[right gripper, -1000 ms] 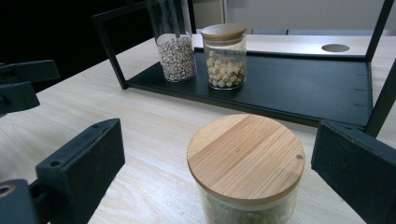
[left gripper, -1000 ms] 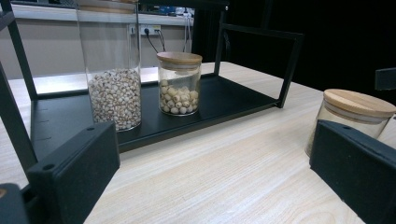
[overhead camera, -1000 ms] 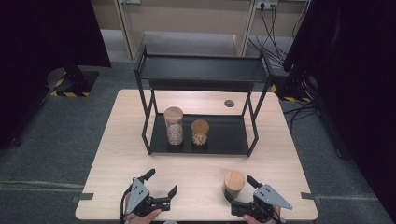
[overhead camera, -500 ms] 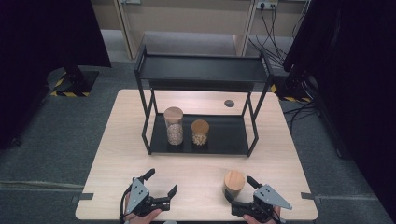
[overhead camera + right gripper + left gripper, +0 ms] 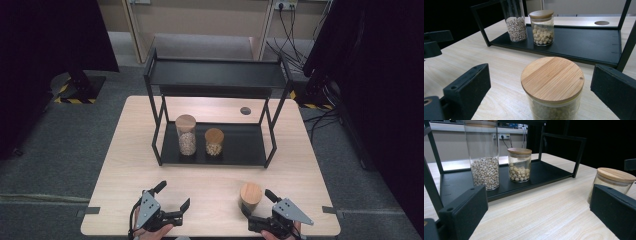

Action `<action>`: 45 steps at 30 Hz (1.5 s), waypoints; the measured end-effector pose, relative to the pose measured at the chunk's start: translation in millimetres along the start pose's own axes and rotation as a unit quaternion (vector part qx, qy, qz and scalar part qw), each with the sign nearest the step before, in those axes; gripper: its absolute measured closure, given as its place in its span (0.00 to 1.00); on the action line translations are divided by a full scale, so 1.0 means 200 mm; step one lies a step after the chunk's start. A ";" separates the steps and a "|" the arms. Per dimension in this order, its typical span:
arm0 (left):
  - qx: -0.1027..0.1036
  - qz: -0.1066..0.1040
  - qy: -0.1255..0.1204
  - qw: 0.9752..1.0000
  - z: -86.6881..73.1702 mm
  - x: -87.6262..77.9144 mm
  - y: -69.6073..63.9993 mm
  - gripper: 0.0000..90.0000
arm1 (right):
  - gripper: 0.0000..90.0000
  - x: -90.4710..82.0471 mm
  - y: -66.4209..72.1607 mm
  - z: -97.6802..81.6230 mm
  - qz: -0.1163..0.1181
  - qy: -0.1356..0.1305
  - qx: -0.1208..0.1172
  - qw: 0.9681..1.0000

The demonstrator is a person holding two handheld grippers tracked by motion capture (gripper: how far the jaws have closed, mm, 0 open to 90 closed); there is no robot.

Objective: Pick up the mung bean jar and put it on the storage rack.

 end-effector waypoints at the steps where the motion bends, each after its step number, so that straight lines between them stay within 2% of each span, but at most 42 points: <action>1: 0.000 0.000 0.000 1.000 0.00 0.00 0.00 0.01 | 0.03 0.00 0.00 0.00 0.000 0.000 0.000 1.000; 10: -0.001 0.002 -0.003 1.000 0.00 0.00 0.00 0.01 | 0.03 0.00 0.01 0.00 -0.006 0.002 -0.005 1.000; 16: -0.001 0.002 -0.003 1.000 0.00 -0.01 0.00 0.01 | 0.03 0.01 0.03 0.00 -0.023 0.007 -0.017 1.000; 22: -0.001 0.002 -0.003 1.000 0.00 -0.01 0.00 0.01 | 0.03 0.04 0.01 -0.02 -0.037 0.022 -0.022 0.999; 34: -0.002 0.001 -0.003 1.000 0.00 0.00 0.00 0.01 | 0.07 0.12 -0.01 -0.04 -0.043 0.041 -0.026 0.998; 39: -0.001 0.001 -0.003 1.000 0.00 0.00 0.00 0.01 | 0.12 0.15 -0.02 -0.04 -0.044 0.048 -0.024 0.998; 45: -0.001 0.001 -0.002 1.000 0.00 0.00 0.00 0.01 | 0.24 0.16 -0.04 -0.04 -0.034 0.052 -0.021 0.998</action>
Point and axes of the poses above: each handheld gripper's, and its own axes: x roughly forward along the jaws, z roughly out of its top, y roughly to its left, the point moved 2 cm from there along x, roughly forward along the jaws, and after that the axes turned 11 degrees about z, right-handed, at the moved point
